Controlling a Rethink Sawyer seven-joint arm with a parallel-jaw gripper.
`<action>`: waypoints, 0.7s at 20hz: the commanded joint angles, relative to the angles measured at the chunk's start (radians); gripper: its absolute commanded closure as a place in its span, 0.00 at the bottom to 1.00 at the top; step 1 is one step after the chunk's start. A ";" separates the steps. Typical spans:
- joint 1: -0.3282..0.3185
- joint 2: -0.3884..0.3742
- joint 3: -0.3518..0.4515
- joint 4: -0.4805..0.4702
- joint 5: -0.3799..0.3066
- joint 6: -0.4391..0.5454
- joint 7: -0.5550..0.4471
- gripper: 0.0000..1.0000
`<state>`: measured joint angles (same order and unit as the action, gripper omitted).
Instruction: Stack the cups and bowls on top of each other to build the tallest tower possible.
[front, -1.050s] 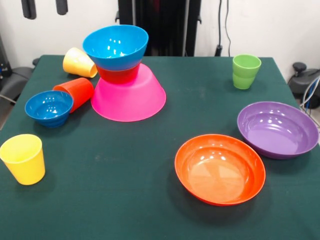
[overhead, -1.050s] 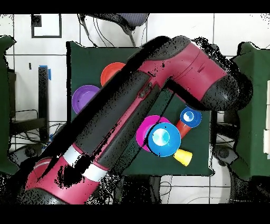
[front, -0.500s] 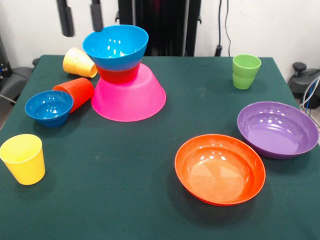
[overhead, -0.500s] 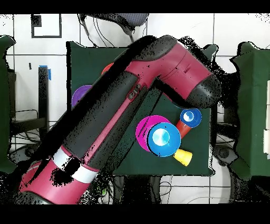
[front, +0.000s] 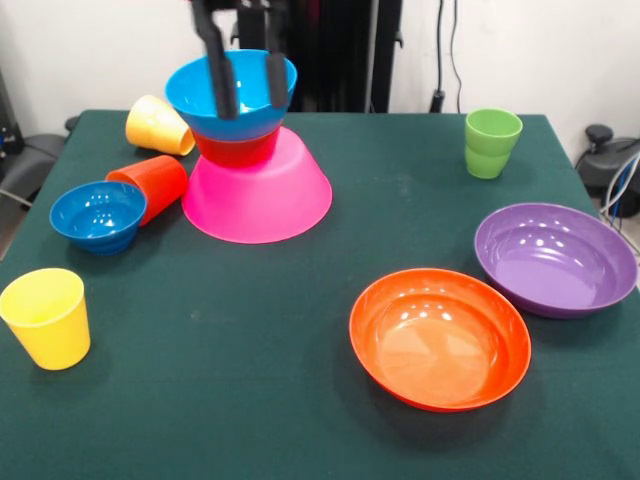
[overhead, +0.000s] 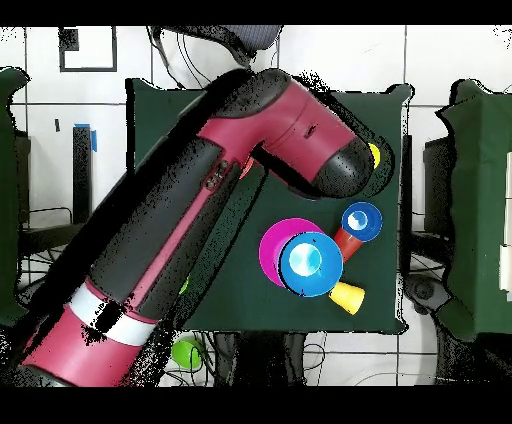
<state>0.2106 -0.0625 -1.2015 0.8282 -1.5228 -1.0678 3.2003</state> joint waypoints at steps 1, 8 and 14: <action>0.038 0.058 0.107 0.059 0.108 0.155 0.278 0.00; 0.059 0.061 0.130 0.093 0.155 0.187 0.199 0.00; 0.087 0.072 0.133 0.127 0.185 0.205 0.151 0.00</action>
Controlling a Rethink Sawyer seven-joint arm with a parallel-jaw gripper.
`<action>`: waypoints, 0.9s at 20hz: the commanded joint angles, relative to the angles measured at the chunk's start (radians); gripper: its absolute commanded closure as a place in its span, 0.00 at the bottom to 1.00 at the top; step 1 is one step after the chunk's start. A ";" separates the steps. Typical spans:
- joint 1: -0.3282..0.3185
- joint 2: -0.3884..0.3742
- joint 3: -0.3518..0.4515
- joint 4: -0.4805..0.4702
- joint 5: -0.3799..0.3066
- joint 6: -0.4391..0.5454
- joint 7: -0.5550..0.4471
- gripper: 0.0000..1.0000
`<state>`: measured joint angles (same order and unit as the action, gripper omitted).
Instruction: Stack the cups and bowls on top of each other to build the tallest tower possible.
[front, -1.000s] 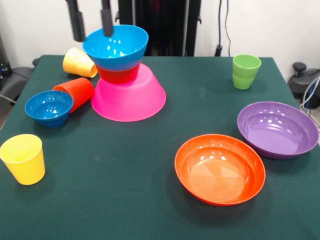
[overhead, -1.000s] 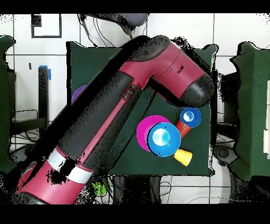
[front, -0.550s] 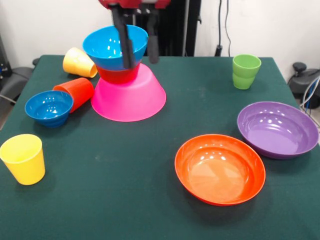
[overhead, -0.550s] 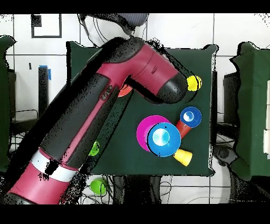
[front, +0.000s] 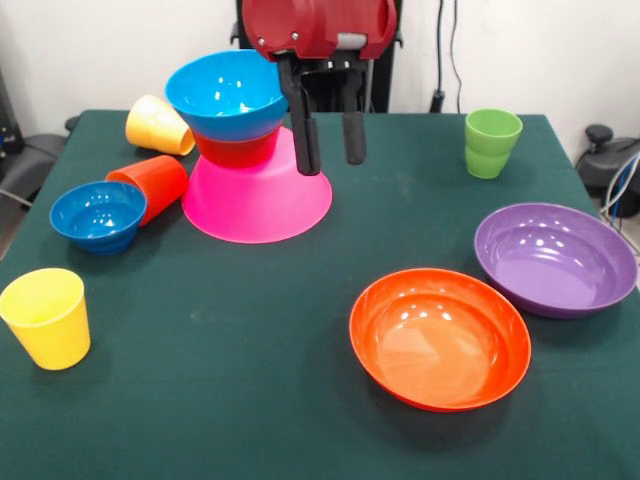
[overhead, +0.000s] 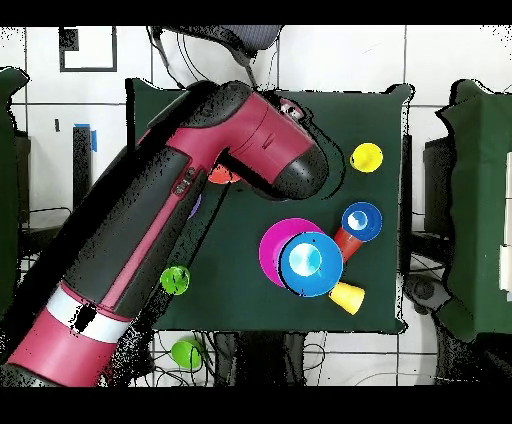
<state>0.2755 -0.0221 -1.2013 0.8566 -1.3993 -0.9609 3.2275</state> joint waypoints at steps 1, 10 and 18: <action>0.025 0.033 0.133 0.104 0.064 0.097 0.120 0.00; 0.043 0.008 0.184 0.170 0.125 0.100 -0.081 0.00; 0.073 0.037 0.186 0.196 0.112 0.112 -0.327 0.00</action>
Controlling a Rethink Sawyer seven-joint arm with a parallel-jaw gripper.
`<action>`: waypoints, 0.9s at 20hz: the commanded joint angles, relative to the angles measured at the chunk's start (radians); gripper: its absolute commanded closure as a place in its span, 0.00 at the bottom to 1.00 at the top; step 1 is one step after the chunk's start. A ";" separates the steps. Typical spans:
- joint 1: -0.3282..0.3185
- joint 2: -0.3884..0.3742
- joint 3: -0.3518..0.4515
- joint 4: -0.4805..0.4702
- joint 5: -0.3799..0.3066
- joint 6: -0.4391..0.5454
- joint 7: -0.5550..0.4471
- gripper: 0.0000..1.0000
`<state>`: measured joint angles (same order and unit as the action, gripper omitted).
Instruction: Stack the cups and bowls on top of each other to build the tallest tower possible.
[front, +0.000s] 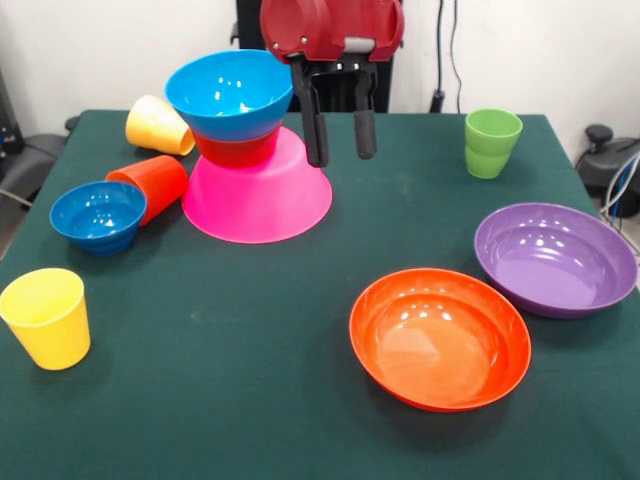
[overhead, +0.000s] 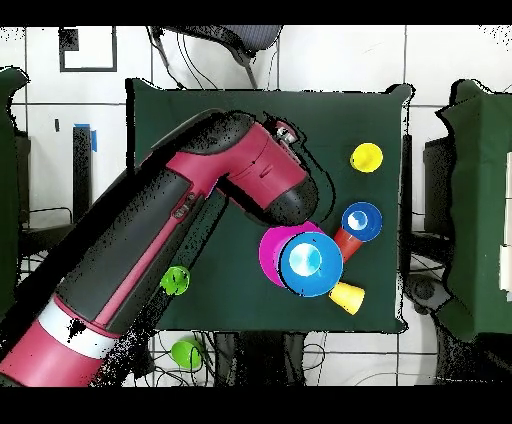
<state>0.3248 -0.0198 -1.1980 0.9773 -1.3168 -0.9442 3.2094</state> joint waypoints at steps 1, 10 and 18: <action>0.026 0.031 0.187 0.082 0.034 0.096 -0.335 0.00; 0.055 -0.004 0.237 0.139 0.113 0.141 -0.566 0.00; 0.069 0.023 0.234 0.144 0.050 0.064 -0.647 0.00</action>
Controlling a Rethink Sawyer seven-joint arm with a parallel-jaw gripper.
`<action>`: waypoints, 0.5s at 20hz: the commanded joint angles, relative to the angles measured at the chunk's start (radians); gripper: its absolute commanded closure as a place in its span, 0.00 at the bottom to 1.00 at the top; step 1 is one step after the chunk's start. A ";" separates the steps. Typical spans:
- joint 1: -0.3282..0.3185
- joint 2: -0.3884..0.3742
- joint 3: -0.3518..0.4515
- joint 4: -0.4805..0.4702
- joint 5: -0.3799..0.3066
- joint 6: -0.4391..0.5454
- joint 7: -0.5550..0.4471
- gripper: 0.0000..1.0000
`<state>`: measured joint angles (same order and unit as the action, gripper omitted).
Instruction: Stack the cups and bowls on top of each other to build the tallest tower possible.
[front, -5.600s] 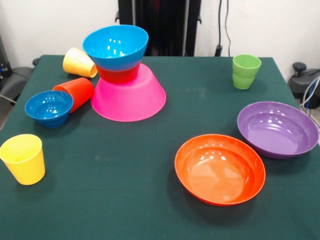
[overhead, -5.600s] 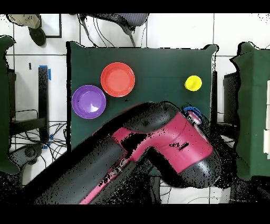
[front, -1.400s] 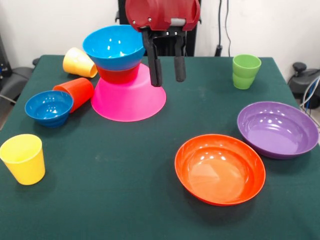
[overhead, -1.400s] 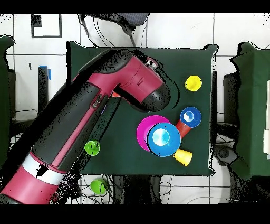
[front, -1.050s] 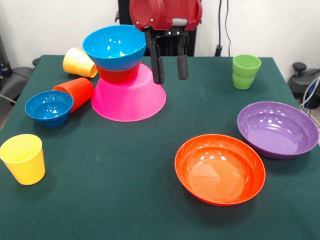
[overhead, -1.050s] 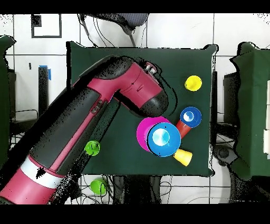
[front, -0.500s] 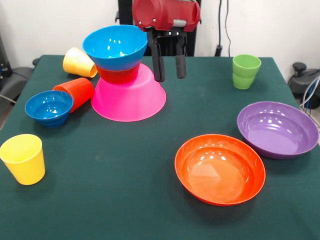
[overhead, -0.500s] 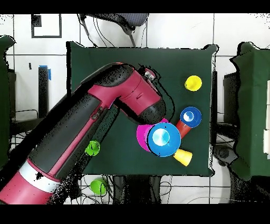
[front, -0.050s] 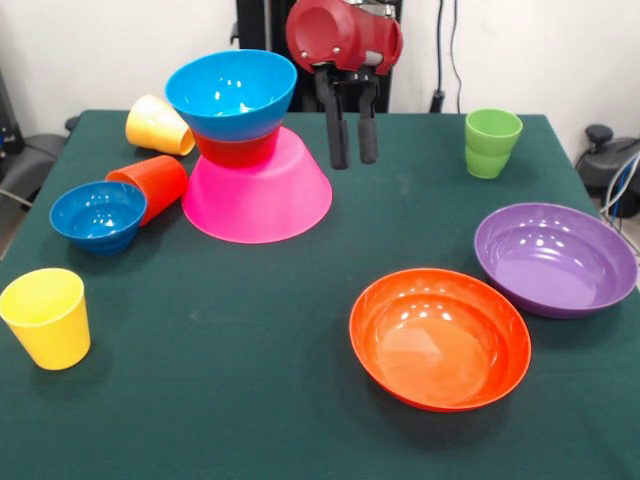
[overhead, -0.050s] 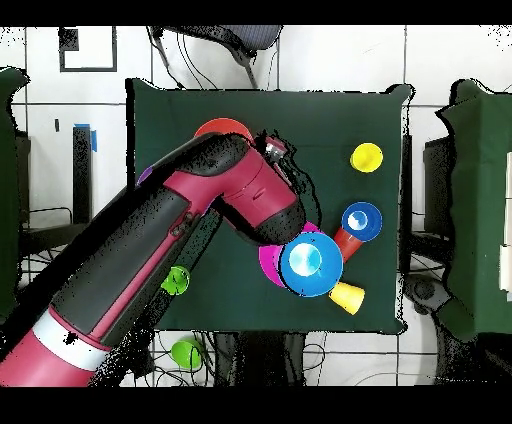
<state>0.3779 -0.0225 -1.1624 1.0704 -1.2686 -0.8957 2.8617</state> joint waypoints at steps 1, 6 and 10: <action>0.015 0.026 0.206 0.053 0.006 0.011 -0.321 0.00; -0.008 0.000 0.253 0.072 0.056 -0.008 -0.454 0.00; -0.015 -0.007 0.280 0.078 0.053 -0.030 -0.549 0.00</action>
<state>0.3827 -0.0284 -1.1201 1.0913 -1.2678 -0.8956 2.6955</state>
